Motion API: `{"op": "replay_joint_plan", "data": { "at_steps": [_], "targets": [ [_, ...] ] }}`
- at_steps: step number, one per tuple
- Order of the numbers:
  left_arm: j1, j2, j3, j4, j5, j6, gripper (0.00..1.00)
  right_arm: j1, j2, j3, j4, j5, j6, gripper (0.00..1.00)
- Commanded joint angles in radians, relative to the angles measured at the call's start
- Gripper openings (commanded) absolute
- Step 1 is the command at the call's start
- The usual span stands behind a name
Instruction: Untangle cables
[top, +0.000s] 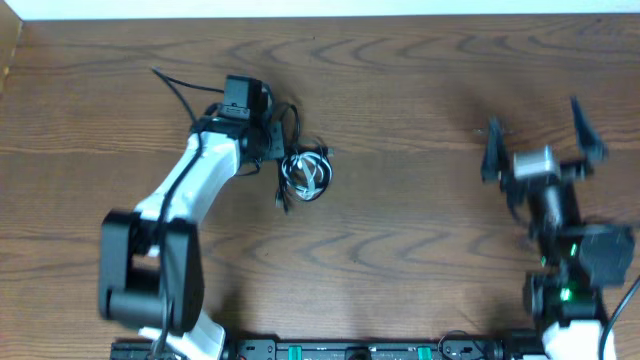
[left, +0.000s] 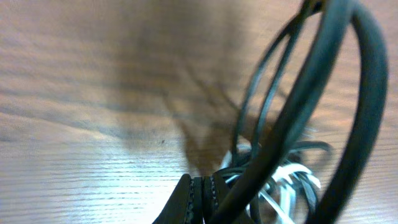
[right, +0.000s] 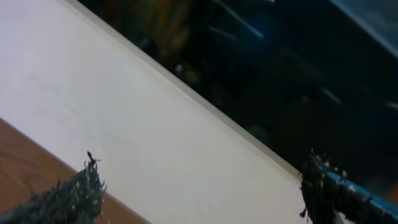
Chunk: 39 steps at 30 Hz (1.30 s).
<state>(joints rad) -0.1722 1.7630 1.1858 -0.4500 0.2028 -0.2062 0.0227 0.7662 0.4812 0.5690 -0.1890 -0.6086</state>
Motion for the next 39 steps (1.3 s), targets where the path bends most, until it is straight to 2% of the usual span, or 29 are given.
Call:
{"op": "replay_joint_plan", "data": {
  "at_steps": [1, 7, 10, 13, 19, 23, 26, 31, 37, 38, 39],
  "targets": [
    [0.001, -0.144, 0.018, 0.020, -0.010, -0.043, 0.07, 0.002, 0.178, 0.177, -0.007, -0.157, 0.106, 0.99],
    [0.014, -0.256, 0.018, 0.060, -0.009, -0.187, 0.08, 0.003, 0.424, 0.379, -0.043, -0.359, 0.301, 0.99],
    [0.017, -0.259, 0.018, 0.058, -0.008, -0.268, 0.07, 0.005, 0.522, 0.420, -0.048, -0.440, 0.378, 0.99],
    [0.016, -0.247, 0.016, 0.045, 0.002, -0.351, 0.07, 0.019, 0.615, 0.426, -0.032, -0.508, 0.394, 0.99],
    [0.017, -0.220, 0.015, 0.025, 0.021, -0.352, 0.07, 0.036, 0.737, 0.426, 0.027, -0.579, 0.399, 0.99],
    [0.016, -0.205, 0.015, 0.025, 0.022, -0.353, 0.08, 0.037, 0.760, 0.426, 0.075, -0.595, 0.562, 0.99],
    [0.016, -0.185, 0.015, 0.012, 0.022, -0.353, 0.08, 0.037, 0.770, 0.426, 0.062, -0.592, 0.580, 0.99],
    [0.016, -0.142, 0.014, -0.022, 0.022, -0.354, 0.07, 0.048, 0.773, 0.426, -0.001, -0.555, 0.589, 0.99],
    [0.014, -0.056, 0.013, -0.046, 0.069, -0.353, 0.08, 0.106, 0.773, 0.426, -0.091, -0.401, 0.589, 0.99],
    [0.014, -0.046, 0.013, -0.045, 0.086, -0.353, 0.08, 0.118, 0.773, 0.426, -0.098, -0.379, 0.589, 0.99],
    [0.014, -0.035, 0.013, -0.045, 0.101, -0.353, 0.14, 0.130, 0.774, 0.426, -0.103, -0.359, 0.589, 0.99]
  ]
}}
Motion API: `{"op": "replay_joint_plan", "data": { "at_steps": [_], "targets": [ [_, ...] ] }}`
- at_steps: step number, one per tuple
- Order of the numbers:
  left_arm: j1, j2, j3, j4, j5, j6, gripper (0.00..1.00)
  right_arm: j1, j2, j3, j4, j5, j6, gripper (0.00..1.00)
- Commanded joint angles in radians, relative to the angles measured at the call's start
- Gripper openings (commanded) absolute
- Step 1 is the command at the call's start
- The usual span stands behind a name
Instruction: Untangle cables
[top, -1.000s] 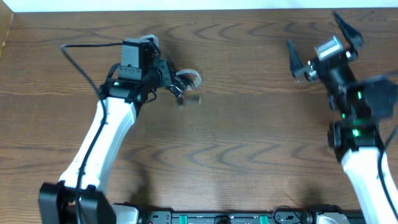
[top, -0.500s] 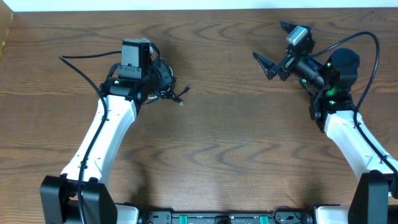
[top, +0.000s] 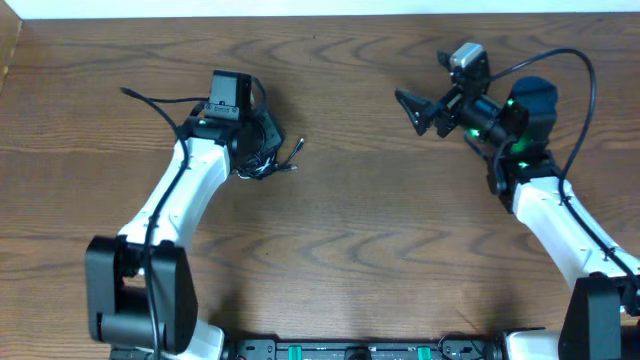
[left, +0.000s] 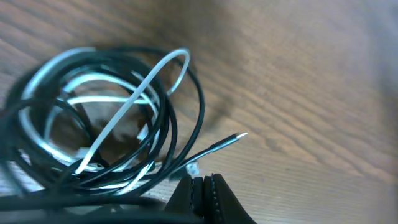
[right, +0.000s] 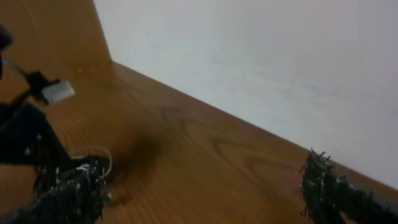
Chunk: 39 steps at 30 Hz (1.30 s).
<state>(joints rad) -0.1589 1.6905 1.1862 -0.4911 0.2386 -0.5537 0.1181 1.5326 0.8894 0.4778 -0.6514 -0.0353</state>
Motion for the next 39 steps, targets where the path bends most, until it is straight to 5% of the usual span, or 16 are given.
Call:
{"op": "replay_joint_plan", "data": {
  "at_steps": [1, 3, 5, 6, 16, 28, 33, 37, 39],
  "targets": [
    [0.000, 0.042, 0.013, -0.005, 0.074, -0.005, 0.17, 0.049, 0.011, 0.018, -0.018, 0.127, 0.016, 0.99],
    [0.001, 0.040, 0.015, -0.005, 0.080, -0.005, 0.43, 0.071, 0.016, 0.019, -0.028, 0.165, 0.017, 0.99],
    [0.002, 0.033, 0.029, -0.016, 0.087, -0.006, 0.92, 0.083, 0.019, 0.039, -0.064, 0.200, 0.042, 0.99],
    [0.002, 0.028, 0.042, -0.031, 0.087, -0.005, 0.96, 0.085, 0.021, 0.061, -0.095, 0.203, 0.056, 0.99],
    [0.015, -0.005, 0.219, -0.344, -0.028, 0.001, 0.98, 0.090, 0.110, 0.507, -0.647, 0.212, 0.054, 0.99],
    [0.042, -0.005, 0.219, -0.577, -0.057, 0.003, 0.98, 0.175, 0.170, 0.531, -0.575, 0.212, 0.043, 0.99],
    [0.043, -0.011, 0.219, -0.656, -0.111, 0.001, 0.98, 0.205, 0.172, 0.531, -0.472, 0.212, 0.042, 0.86],
    [0.072, -0.068, 0.219, -0.655, -0.127, -0.002, 0.98, 0.270, 0.189, 0.531, -0.485, 0.213, 0.041, 0.50],
    [0.088, -0.089, 0.219, -0.658, -0.143, -0.002, 0.98, 0.294, 0.206, 0.531, -0.475, 0.233, 0.035, 0.66]
  ]
}}
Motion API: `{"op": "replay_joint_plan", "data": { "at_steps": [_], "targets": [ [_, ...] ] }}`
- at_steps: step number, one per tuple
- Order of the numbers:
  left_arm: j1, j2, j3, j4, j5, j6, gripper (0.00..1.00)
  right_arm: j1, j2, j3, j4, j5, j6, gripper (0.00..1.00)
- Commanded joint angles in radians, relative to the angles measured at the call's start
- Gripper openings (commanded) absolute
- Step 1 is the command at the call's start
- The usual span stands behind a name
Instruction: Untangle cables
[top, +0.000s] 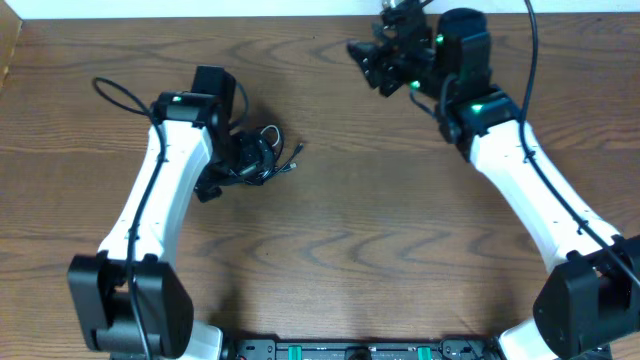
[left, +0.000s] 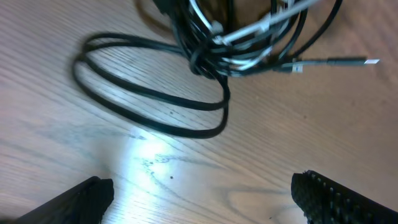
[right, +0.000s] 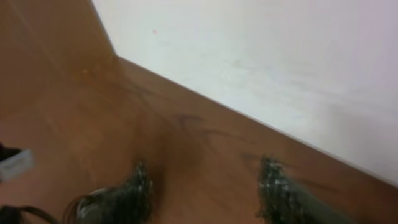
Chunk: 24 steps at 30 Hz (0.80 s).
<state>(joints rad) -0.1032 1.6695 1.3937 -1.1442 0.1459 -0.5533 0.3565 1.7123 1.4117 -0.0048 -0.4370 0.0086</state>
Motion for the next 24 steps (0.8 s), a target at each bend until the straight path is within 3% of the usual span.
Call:
{"op": "replay_joint_plan", "data": {
  "at_steps": [1, 4, 14, 18, 24],
  "targets": [
    [0.037, -0.074, 0.011, -0.006, -0.051, -0.002, 0.98, 0.061, 0.035, 0.009, 0.024, 0.037, -0.010, 0.67],
    [0.037, -0.075, 0.011, -0.006, -0.050, -0.002, 0.98, 0.058, 0.050, 0.010, 0.102, 0.073, -0.010, 0.65],
    [0.037, -0.075, 0.011, -0.006, -0.050, -0.002, 0.98, 0.045, 0.052, 0.010, 0.584, 0.293, 0.066, 0.66],
    [0.037, -0.075, 0.011, -0.006, -0.050, -0.002, 0.98, 0.044, 0.052, 0.010, 0.615, 0.293, 0.066, 0.69],
    [0.037, -0.075, 0.011, -0.006, -0.050, -0.002, 0.98, 0.039, 0.052, 0.010, 0.512, 0.293, 0.065, 0.80]
  ]
}}
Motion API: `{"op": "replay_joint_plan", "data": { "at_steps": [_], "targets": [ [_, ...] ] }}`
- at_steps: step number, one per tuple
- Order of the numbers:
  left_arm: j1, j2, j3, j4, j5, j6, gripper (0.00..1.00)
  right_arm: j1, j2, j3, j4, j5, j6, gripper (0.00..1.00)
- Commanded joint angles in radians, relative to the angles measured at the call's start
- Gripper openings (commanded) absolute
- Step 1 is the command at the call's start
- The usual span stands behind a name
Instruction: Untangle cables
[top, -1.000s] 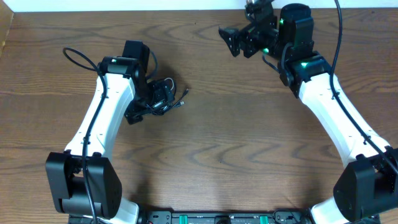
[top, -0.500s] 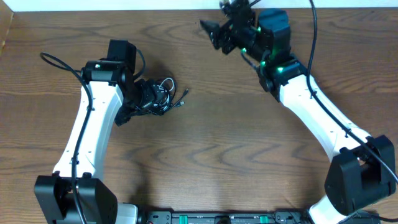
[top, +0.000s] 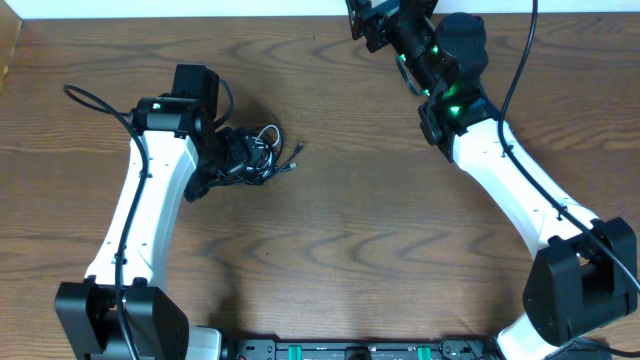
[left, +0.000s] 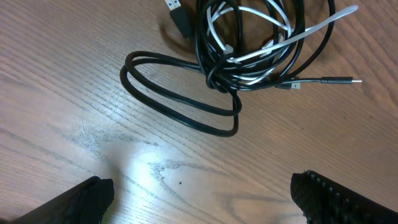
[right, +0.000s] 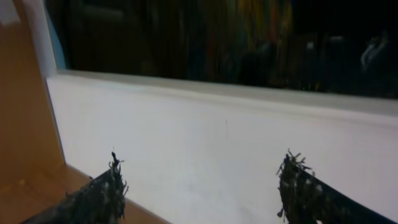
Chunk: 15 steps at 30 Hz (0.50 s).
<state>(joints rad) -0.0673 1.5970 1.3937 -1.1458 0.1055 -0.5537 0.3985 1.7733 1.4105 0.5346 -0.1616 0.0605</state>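
A tangled bundle of black and white cables (top: 252, 152) lies on the wooden table at mid-left. In the left wrist view the coil (left: 249, 43) shows a long black loop (left: 180, 93) trailing out of it, a USB plug (left: 177, 9) at the top and a thin connector tip (left: 339, 81) to the right. My left gripper (left: 205, 199) hovers open just short of the loop, holding nothing; in the overhead view the left gripper (top: 213, 165) sits at the bundle's left side. My right gripper (top: 375, 22) is open at the table's back edge, far from the cables.
The right wrist view shows only the right gripper (right: 202, 186), a white wall (right: 205, 124) and a dark window above it. The table's back edge (top: 300, 16) runs along the top. Bare wood (top: 380, 230) spreads between the arms.
My left gripper, still open, has drawn back a little, so the whole coil and loop now show. My right gripper has tilted up from the table corner toward the wall.
My left gripper was shut among the cables near the table's middle-left while the right arm was folded at the right. Then the bundle lay further left with the gripper still shut. Then the left gripper was open with the bundle lying free, as now.
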Motion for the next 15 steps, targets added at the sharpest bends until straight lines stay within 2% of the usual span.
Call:
{"op": "replay_joint_plan", "data": {
  "at_steps": [1, 7, 15],
  "targets": [
    [0.002, -0.003, 0.011, -0.004, -0.010, -0.002, 0.98, -0.005, -0.009, 0.011, -0.037, 0.014, 0.013, 0.82],
    [0.002, -0.003, 0.011, -0.004, -0.010, -0.002, 0.98, -0.012, -0.009, 0.024, -0.072, -0.040, 0.013, 0.95],
    [0.002, -0.003, 0.011, -0.005, -0.010, -0.002, 0.98, -0.011, -0.008, 0.162, -0.365, -0.111, -0.066, 0.99]
  ]
}}
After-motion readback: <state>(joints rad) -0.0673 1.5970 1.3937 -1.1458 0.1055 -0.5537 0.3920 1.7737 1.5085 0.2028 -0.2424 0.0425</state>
